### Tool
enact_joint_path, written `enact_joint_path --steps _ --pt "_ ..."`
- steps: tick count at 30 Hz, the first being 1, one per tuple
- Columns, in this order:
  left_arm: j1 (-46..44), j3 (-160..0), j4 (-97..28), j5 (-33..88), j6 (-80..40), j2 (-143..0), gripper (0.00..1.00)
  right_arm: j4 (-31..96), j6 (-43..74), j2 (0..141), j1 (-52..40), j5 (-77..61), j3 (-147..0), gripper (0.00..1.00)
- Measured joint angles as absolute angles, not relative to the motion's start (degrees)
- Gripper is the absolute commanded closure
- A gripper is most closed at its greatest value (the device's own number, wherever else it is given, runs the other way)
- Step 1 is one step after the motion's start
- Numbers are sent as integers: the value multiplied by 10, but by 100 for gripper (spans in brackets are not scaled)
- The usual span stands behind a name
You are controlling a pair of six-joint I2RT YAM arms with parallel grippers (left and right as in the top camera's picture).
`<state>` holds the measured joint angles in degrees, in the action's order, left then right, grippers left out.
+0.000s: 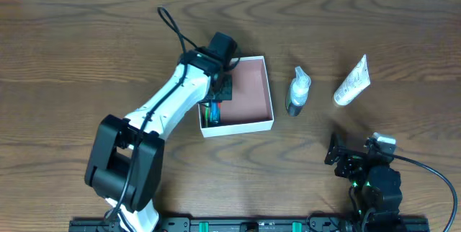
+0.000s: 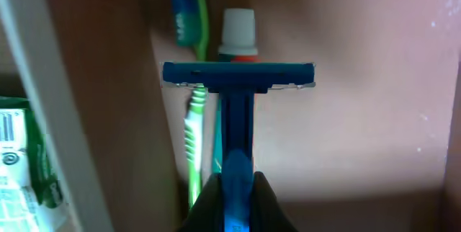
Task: Pack container
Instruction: 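Lower the razor into the box and open the left gripper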
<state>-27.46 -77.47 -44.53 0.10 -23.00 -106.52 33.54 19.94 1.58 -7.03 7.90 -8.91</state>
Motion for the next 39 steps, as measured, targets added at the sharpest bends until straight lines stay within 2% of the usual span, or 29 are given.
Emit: enact_joint_path --steps 5,11,13,16,18,26,31,36,38,39 --pt "-292 -775 -445 0 -242 -1065 94 335 199 16 -70 79 -89 1" --pt "-299 -775 -445 -1 -247 -1065 87 335 199 16 -70 79 -89 1" --pt "-299 -775 -445 -1 -250 -1065 83 335 199 16 -70 79 -89 1" --pt "-299 -775 -442 -2 -252 -1065 69 335 199 16 -70 79 -89 1" --pt "-299 -775 -438 -3 -254 -1065 64 335 199 16 -70 79 -89 1" --pt "-299 -775 -439 -4 -255 -1065 64 335 199 16 -70 79 -89 1" --pt "-299 -785 -487 -4 -252 -1034 62 335 199 16 -70 79 -89 1" --pt "-295 -822 -513 -44 -215 -910 51 335 199 16 -70 79 -89 1" --pt "-285 -833 -535 -95 -200 -858 40 335 199 16 -70 79 -89 1" --pt "-276 -835 -544 -122 -192 -836 38 335 199 16 -70 79 -89 1"
